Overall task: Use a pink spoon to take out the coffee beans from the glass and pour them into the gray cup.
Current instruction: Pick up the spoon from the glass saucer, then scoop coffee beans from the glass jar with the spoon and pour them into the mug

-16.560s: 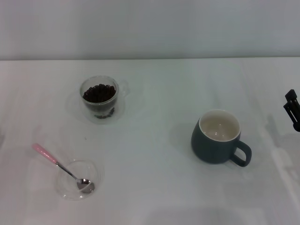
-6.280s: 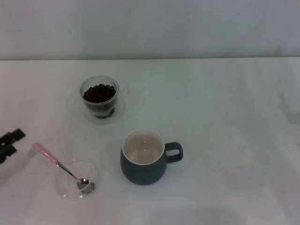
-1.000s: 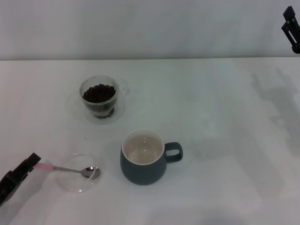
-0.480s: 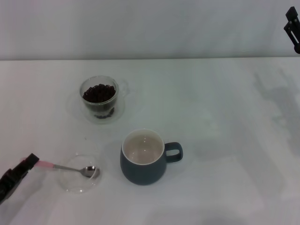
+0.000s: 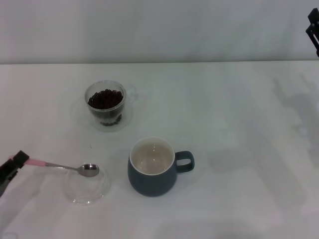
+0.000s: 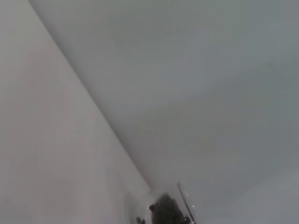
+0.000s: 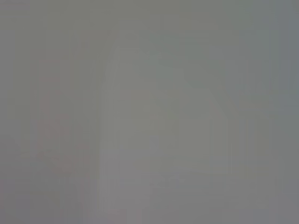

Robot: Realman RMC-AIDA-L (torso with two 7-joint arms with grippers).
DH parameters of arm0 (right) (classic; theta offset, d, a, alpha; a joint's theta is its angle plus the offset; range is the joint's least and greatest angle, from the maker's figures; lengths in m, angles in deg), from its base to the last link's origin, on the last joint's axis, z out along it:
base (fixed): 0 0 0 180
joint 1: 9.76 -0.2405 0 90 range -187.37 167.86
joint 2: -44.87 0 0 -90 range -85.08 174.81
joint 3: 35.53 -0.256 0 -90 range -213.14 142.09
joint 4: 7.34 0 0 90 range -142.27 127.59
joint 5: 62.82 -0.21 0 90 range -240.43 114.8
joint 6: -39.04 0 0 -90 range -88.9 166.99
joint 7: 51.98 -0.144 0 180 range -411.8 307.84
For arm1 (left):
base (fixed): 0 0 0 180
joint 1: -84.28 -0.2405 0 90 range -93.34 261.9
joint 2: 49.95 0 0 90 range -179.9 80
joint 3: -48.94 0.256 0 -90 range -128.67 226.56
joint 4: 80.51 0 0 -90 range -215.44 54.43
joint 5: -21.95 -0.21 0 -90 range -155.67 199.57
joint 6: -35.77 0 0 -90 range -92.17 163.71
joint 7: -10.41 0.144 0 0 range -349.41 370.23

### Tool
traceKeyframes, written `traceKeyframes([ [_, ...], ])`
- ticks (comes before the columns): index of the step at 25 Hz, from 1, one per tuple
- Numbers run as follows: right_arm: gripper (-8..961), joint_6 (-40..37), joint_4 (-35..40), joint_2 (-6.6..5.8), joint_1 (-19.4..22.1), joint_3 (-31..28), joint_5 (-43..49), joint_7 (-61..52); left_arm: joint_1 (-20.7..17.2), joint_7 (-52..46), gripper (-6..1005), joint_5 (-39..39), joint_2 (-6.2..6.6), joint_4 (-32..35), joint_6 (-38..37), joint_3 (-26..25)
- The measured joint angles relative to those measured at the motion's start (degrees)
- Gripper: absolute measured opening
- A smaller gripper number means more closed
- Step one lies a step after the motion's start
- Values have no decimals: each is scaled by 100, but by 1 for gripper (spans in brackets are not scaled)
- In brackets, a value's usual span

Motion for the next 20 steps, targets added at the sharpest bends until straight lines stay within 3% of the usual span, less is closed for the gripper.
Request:
traceKeyframes([
  [5, 828, -2, -3, 8, 18, 0, -8, -5, 100, -89, 127, 18, 8, 295, 220, -22],
  [12, 828, 27, -36, 14, 109, 1, -26, -26, 675, -219, 127, 251, 108, 469, 168, -52],
  [20, 828, -73, -29, 9, 269, -113, -26, -181, 1432, -320, 127, 611, 284, 777, -837, -49],
])
